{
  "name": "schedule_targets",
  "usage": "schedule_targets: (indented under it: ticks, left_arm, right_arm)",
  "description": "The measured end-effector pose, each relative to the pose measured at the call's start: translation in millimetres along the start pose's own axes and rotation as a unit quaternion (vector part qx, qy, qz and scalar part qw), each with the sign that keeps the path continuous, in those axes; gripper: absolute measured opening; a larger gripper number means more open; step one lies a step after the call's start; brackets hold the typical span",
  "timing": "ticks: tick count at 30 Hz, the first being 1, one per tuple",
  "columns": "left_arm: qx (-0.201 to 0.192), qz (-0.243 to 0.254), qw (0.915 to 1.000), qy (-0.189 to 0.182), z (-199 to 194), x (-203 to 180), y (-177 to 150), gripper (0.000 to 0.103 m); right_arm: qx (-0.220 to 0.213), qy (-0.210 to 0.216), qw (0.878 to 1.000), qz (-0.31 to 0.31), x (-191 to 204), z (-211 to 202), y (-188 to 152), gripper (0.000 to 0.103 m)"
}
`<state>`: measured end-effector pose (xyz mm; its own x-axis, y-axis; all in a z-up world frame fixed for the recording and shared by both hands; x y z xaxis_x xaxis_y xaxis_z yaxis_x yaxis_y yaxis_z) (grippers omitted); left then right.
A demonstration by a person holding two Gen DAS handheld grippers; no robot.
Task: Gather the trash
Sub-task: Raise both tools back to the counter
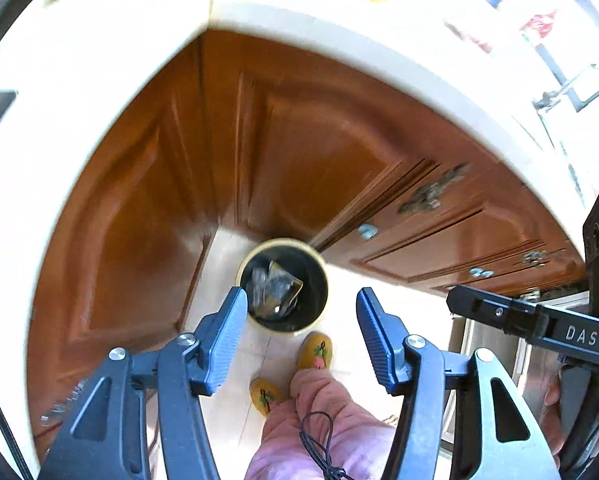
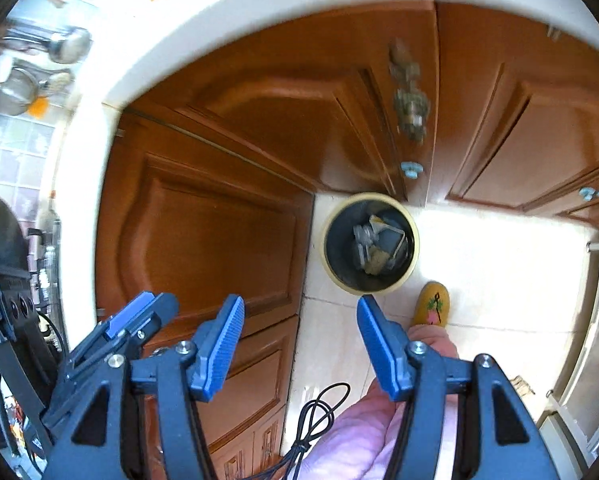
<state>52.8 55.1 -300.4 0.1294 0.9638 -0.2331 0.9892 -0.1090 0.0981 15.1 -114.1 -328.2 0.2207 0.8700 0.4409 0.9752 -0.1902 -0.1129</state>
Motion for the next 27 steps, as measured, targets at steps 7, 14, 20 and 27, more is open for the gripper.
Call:
schedule_targets:
  ticks: [7, 14, 20, 27]
  left_arm:
    - [-0.052, 0.028, 0.9979, -0.026, -70, -25, 14, 0.064]
    - [-0.091, 0.046, 0.9938, -0.043, -119, -47, 24, 0.067]
    - [-0.129, 0.062, 0.9883, -0.051, -155, -66, 39, 0.073]
    - [-0.153, 0.072, 0.9844, -0.048, -179, -86, 72, 0.077]
  right_arm:
    - [-0.060, -0.007, 0.998, -0.017, 21, -62, -8, 0.059]
    - [-0.135, -0.020, 0.990, -0.043, 40, -127, -12, 0.059]
    - [-0.188, -0.018, 0.981, -0.045, 46, -172, -8, 0.059]
    - [-0.222, -0.017, 0.974, -0.044, 38, -212, 12, 0.059]
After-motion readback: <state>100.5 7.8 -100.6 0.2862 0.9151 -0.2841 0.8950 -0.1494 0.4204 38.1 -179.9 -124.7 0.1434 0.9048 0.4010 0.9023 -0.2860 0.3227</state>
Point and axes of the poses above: each gripper's, at about its wrist camera, not at the fingertips, and z roughly the way its jaws point, x to its left, y to its top, the point moved 8 cm from there along z, roughly the way its jaws point, and after that the axes turned 13 degrees about x, right-handed, at the moved point
